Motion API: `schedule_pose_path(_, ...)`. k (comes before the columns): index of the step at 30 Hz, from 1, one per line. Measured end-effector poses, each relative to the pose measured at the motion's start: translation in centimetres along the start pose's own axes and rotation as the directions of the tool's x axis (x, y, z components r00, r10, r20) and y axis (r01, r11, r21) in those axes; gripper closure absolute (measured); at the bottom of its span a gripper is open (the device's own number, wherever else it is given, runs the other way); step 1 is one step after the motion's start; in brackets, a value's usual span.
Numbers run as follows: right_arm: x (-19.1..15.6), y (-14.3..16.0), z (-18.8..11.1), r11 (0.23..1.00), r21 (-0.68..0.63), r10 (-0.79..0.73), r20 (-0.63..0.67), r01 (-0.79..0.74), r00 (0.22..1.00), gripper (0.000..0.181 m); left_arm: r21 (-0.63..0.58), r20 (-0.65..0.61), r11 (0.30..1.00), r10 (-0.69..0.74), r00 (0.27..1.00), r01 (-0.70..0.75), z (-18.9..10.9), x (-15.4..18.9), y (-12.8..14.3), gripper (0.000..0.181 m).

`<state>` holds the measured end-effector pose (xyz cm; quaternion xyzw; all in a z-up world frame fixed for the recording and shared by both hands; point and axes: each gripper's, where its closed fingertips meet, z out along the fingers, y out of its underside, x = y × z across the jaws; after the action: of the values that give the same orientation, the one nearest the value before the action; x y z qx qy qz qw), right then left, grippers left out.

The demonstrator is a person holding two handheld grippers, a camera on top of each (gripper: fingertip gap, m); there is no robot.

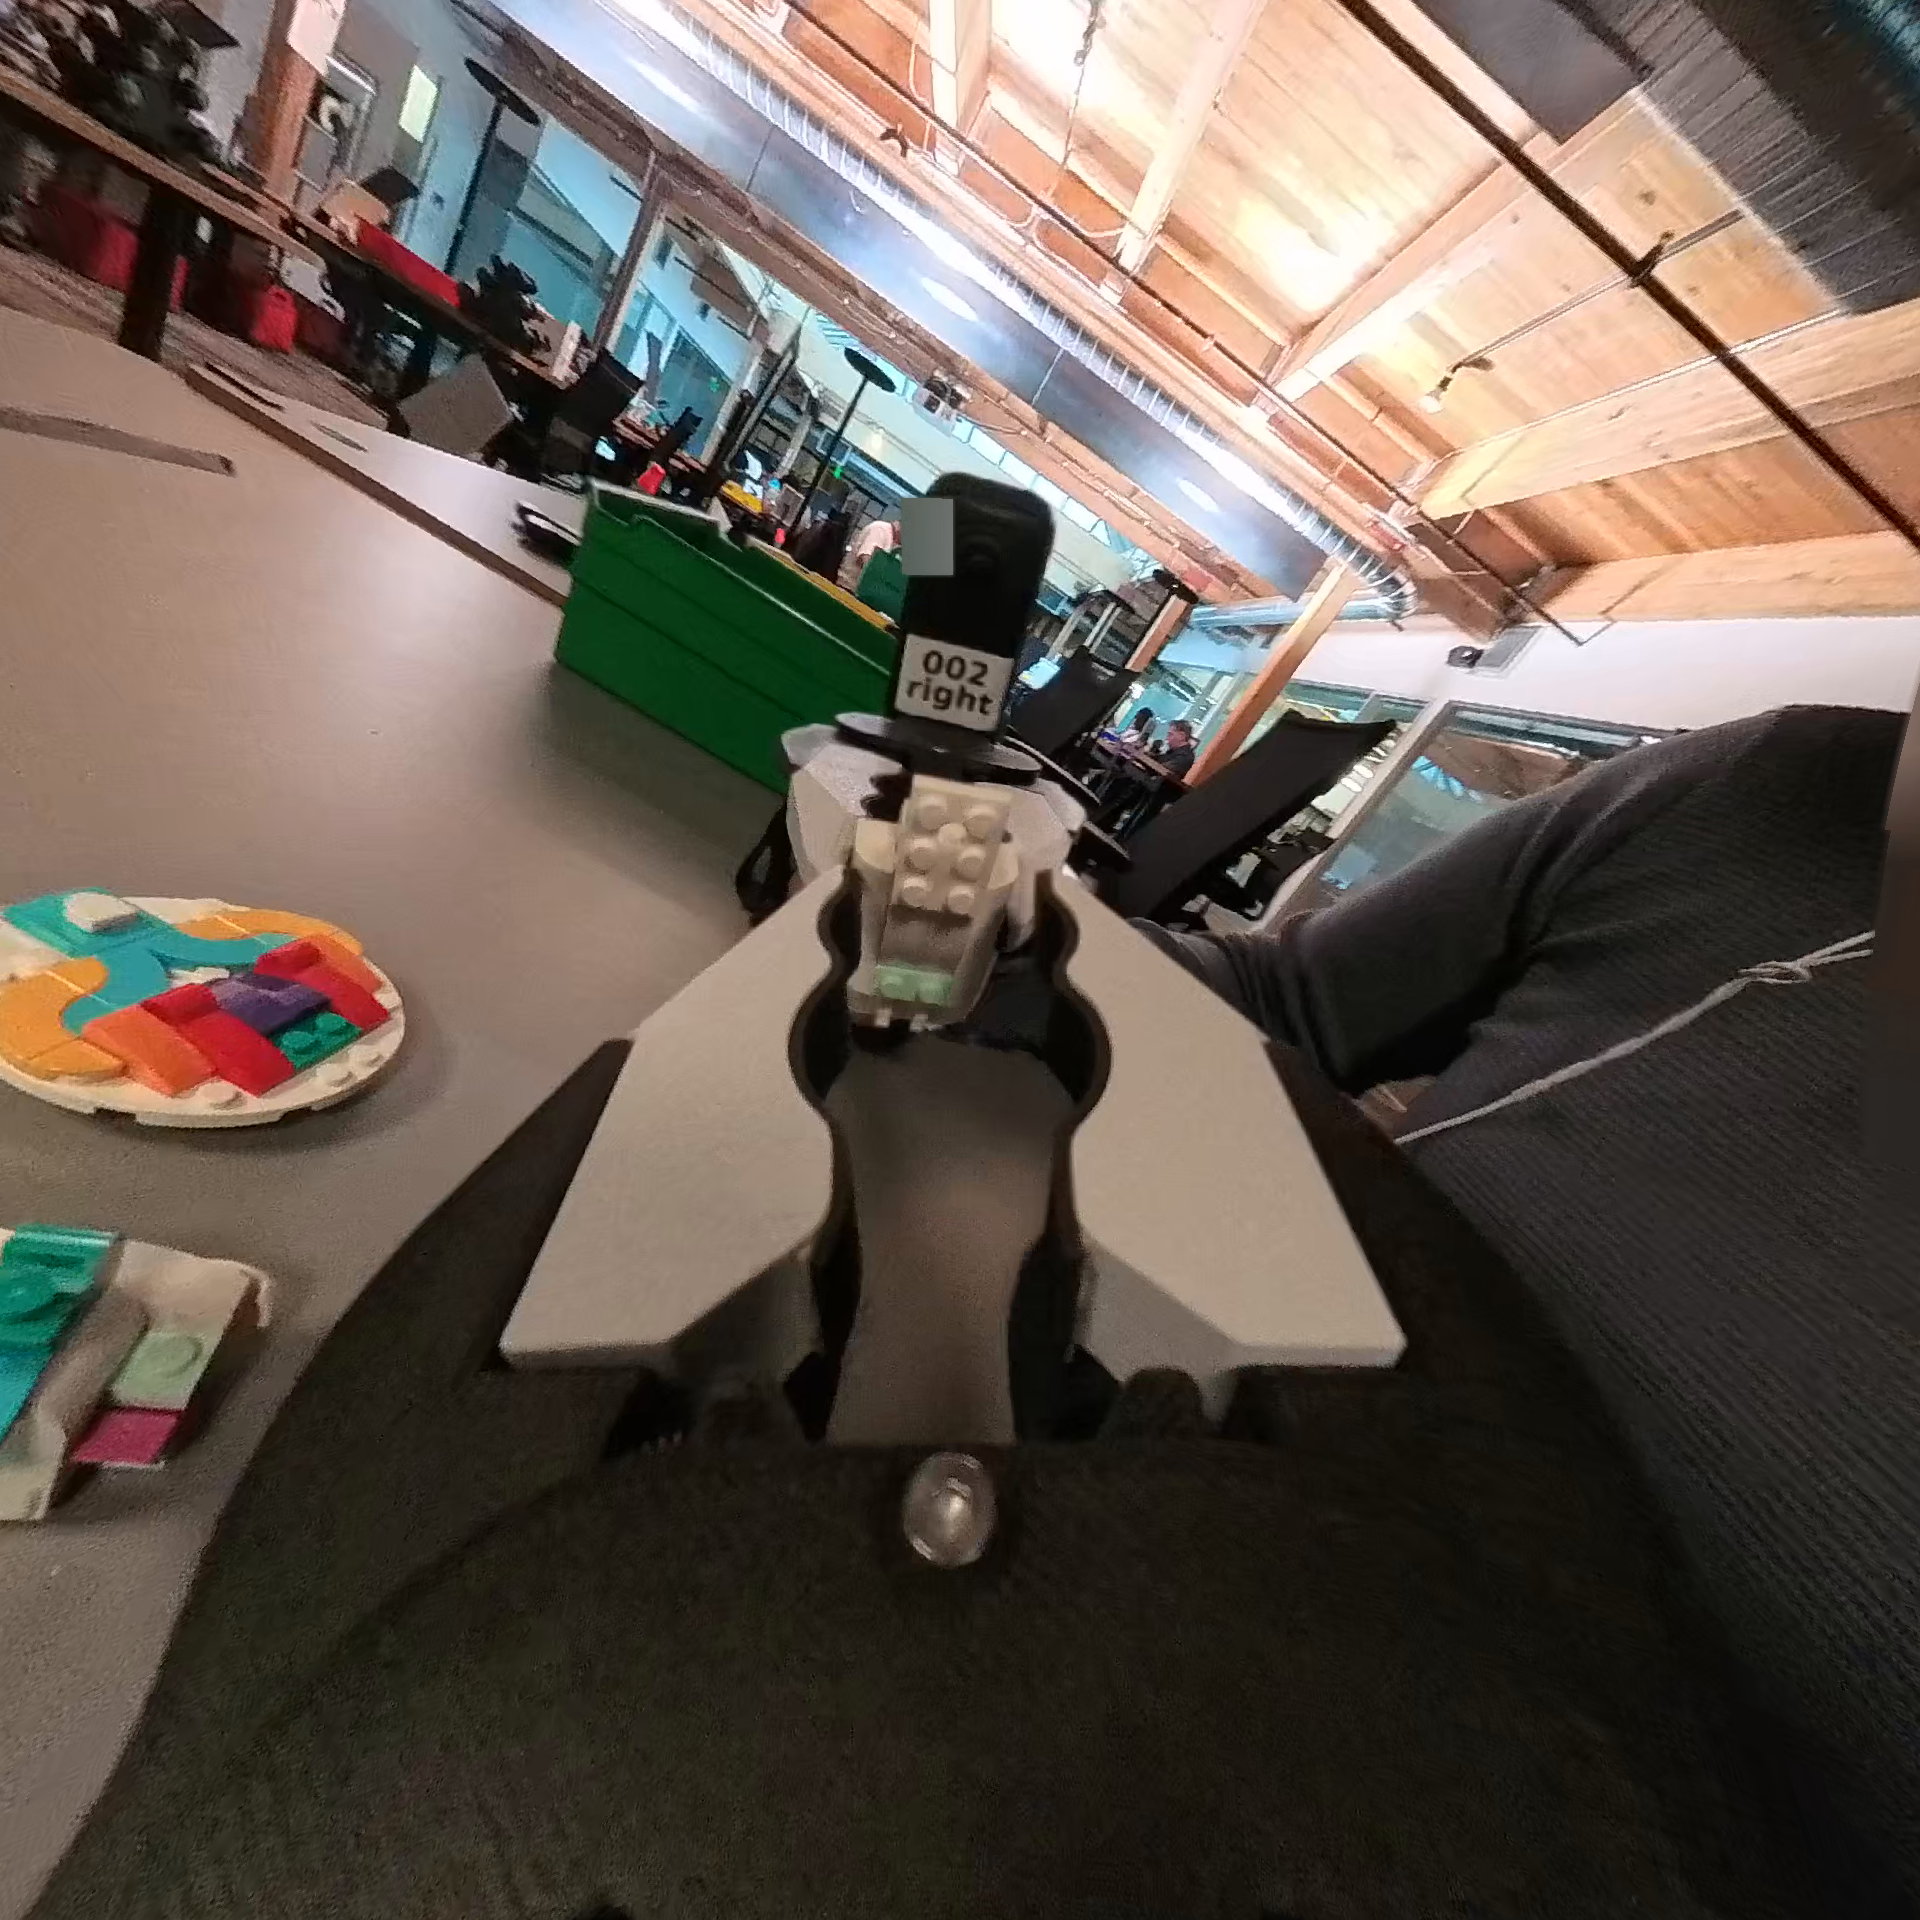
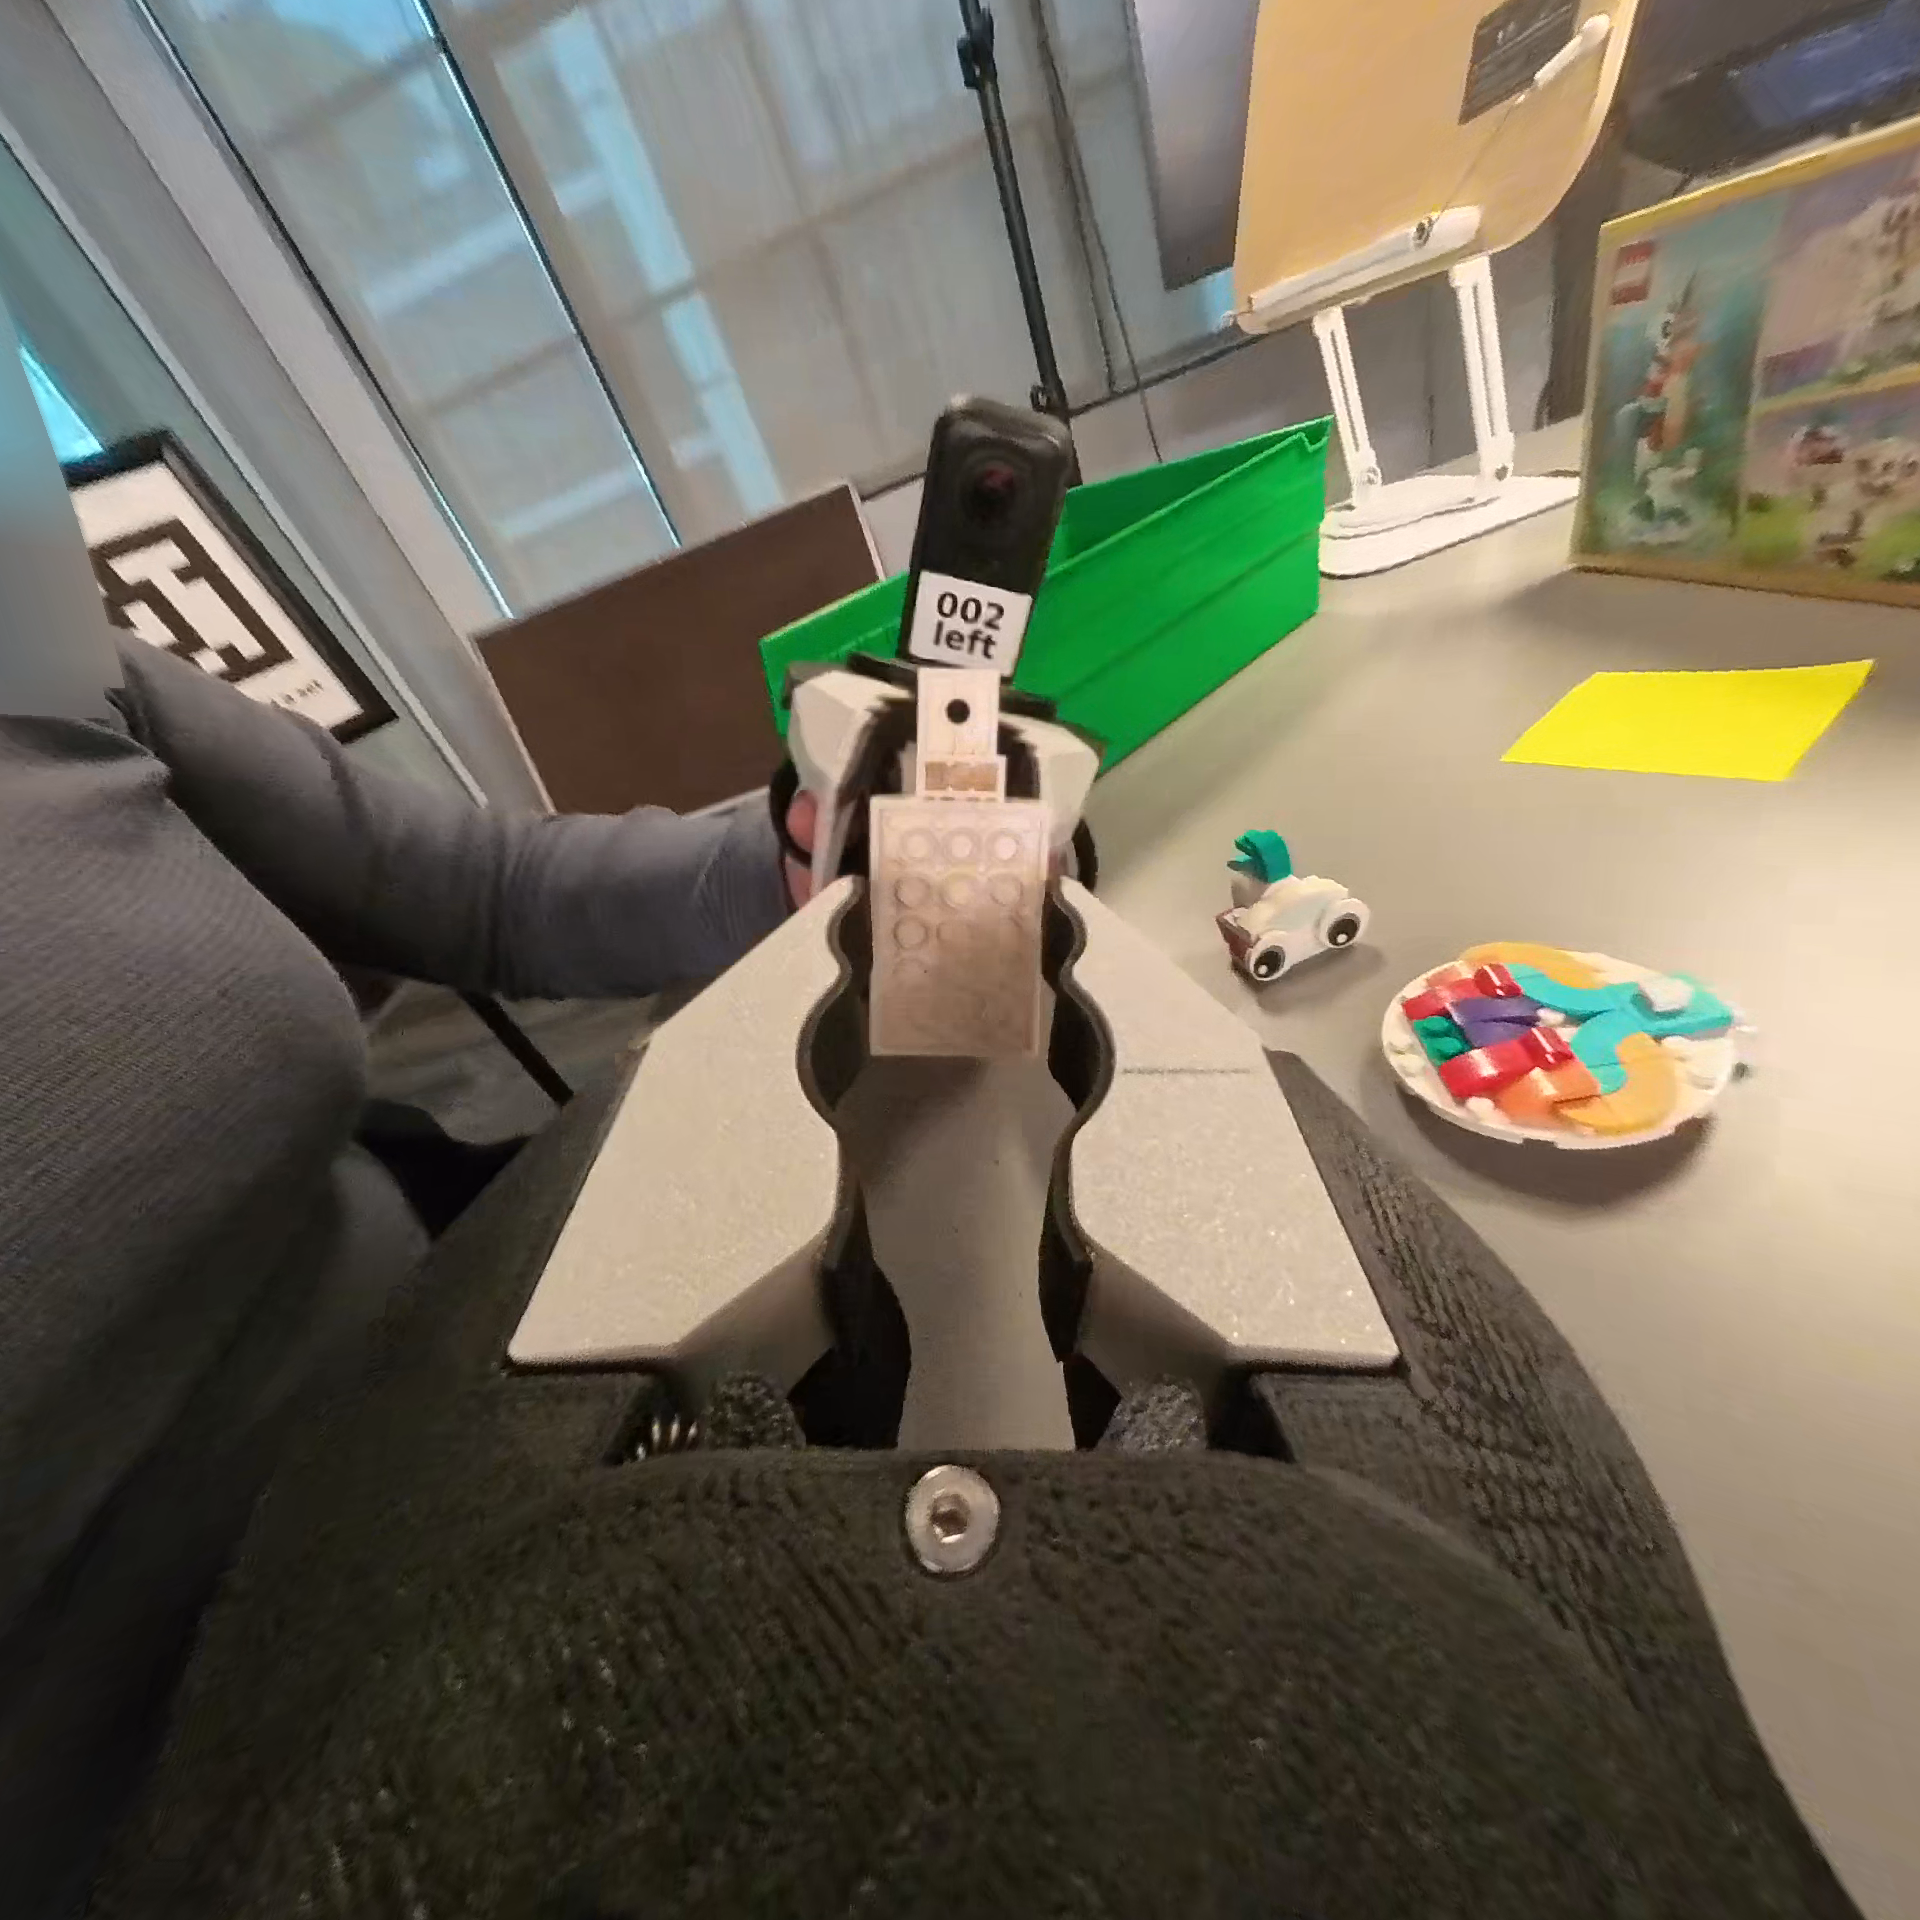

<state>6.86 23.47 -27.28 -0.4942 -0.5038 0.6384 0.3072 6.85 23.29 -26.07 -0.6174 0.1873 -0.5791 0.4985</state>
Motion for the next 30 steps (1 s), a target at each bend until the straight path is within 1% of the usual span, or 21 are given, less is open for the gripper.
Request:
schedule_pose_path(2, 0.1, -0.3, 0.0, 0.999, 0.032, 0.044, 0.013, -0.044, 0.999, 0.151, -0.039, -0.015, 0.999, -0.032, 0.999, 0.032, 0.3, 0.0, 0.6, 0.14)
schedule_pose_path(4, 0.1, -0.4, 0.1, 0.996, 0.05, 0.073, 0.031, -0.074, 0.997, 0.151, -0.077, -0.01, 0.997, -0.032, 0.999, 0.031, 0.7, 0.0, 1.2, 0.136)
schedule_pose_path(16, -0.4, -0.7, 0.1, 0.998, 0.066, 0.014, 0.041, -0.017, 0.999, 0.151, -0.043, -0.026, 0.999, -0.018, 0.999, 0.017, 0.7, 0.3, 0.8, 0.137)
schedule_pose_path(19, -0.4, -0.7, 0.1, 0.998, 0.063, -0.013, 0.027, 0.011, 1.0, 0.151, 0.015, 0.005, 1.0, -0.008, 1.0, 0.008, 0.2, -0.1, -0.1, 0.136)
schedule_pose_path(20, -0.4, -0.6, 0.1, 0.998, 0.058, -0.024, 0.027, 0.022, 0.999, 0.151, 0.03, 0.002, 1.0, -0.009, 1.0, 0.009, 0.1, -0.1, -0.3, 0.138)
schedule_pose_path(22, -0.5, -0.4, 0.2, 0.999, 0.038, -0.035, 0.027, 0.034, 0.999, 0.151, 0.039, -0.011, 0.999, -0.004, 1.0, 0.005, 0.0, 0.1, -0.4, 0.146)
schedule_pose_path(24, -0.5, -0.3, 0.2, 0.999, 0.031, -0.028, 0.031, 0.027, 0.999, 0.151, 0.038, -0.025, 0.999, 0.01, 1.0, -0.009, 0.0, 0.4, -0.4, 0.152)
schedule_pose_path(28, -0.5, -0.4, 0.1, 0.999, 0.044, -0.012, 0.034, 0.01, 0.999, 0.151, 0.033, -0.027, 0.999, 0.001, 1.0, 0.0, 0.1, 0.4, -0.4, 0.152)
schedule_pose_path(30, -0.4, -0.8, 0.1, 0.997, 0.078, 0.025, 0.049, -0.028, 0.998, 0.151, 0.013, -0.041, 1.0, -0.019, 0.999, 0.019, 0.2, 0.5, -0.1, 0.148)
